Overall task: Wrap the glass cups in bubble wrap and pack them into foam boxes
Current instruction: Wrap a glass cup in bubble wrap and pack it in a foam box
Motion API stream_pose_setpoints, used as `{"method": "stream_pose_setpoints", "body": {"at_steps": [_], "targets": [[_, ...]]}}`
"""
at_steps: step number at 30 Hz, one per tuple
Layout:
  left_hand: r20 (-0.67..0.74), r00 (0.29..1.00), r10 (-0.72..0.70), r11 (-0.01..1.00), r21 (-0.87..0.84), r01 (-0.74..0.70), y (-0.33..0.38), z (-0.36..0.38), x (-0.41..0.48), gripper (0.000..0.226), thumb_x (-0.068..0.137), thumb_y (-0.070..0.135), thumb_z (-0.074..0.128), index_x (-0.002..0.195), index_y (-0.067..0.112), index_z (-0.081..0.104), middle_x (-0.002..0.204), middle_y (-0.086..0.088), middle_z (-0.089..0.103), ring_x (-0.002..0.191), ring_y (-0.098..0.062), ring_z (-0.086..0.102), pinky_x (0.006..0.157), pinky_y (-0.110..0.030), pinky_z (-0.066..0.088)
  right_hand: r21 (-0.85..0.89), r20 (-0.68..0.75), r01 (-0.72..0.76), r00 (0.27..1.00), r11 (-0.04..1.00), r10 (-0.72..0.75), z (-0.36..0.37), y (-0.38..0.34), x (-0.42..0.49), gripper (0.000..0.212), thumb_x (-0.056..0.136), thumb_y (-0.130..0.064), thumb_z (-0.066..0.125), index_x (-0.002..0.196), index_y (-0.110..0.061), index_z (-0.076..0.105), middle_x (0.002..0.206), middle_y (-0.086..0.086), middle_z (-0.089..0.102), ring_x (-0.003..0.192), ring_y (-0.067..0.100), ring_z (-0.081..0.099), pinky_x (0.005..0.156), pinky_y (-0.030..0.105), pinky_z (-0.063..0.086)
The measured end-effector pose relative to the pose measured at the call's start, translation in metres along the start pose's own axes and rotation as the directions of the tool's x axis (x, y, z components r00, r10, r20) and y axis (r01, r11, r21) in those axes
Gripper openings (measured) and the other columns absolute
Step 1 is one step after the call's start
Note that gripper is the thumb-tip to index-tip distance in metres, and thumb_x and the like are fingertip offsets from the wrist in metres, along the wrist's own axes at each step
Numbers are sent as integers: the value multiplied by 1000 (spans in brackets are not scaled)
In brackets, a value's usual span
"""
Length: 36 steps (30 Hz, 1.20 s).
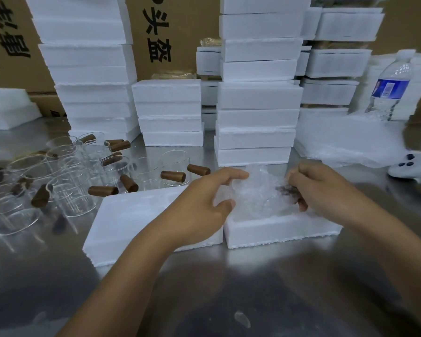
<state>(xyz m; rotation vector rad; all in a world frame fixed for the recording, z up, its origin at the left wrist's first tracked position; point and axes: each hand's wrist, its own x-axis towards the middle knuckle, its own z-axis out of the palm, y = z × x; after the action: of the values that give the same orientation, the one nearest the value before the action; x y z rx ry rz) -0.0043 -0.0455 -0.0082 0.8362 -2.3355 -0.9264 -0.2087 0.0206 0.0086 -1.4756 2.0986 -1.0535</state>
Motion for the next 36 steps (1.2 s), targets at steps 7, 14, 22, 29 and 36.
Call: {"method": "stream_pose_setpoints", "body": {"at_steps": [7,14,22,29,36], "targets": [[20,999,-47,999,23,46,-4,0,0,48,93,13,45,109,58,44,131,17,43,94,16,43,70,6,32,-174,-40,100,993,980,-109,3,2,-2,19,86,-23,58,67,-21,59,63,-11,56,52,1,48,47,8,36],[-81,997,-2,996,-87,-5,7,-17,-4,50,90,25,48,132,50,38,127,28,47,118,12,41,85,-4,32,161,-320,35,947,986,18,-14,13,13,11,83,-28,66,72,-27,65,74,-16,61,62,-4,53,54,18,36],[137,962,-238,950,239,201,-5,-39,-13,94,64,59,74,140,55,17,146,24,28,133,-5,30,100,-27,31,258,-83,-124,985,958,150,-12,37,25,25,90,-12,57,84,-36,65,87,-18,59,84,6,52,66,17,41],[61,970,-234,904,381,194,-4,-33,-12,105,57,63,78,142,51,17,151,18,27,141,-17,24,113,-47,26,229,-53,-175,980,958,191,-16,39,18,30,86,-5,54,76,-29,70,94,3,69,82,26,61,72,30,47],[-452,883,127,969,247,-13,24,-57,-21,97,47,76,69,131,61,22,144,16,31,121,-5,35,96,-31,34,293,-34,-220,970,930,240,-20,35,16,22,82,-4,59,74,-22,68,91,-2,66,99,22,60,95,36,47]]}}
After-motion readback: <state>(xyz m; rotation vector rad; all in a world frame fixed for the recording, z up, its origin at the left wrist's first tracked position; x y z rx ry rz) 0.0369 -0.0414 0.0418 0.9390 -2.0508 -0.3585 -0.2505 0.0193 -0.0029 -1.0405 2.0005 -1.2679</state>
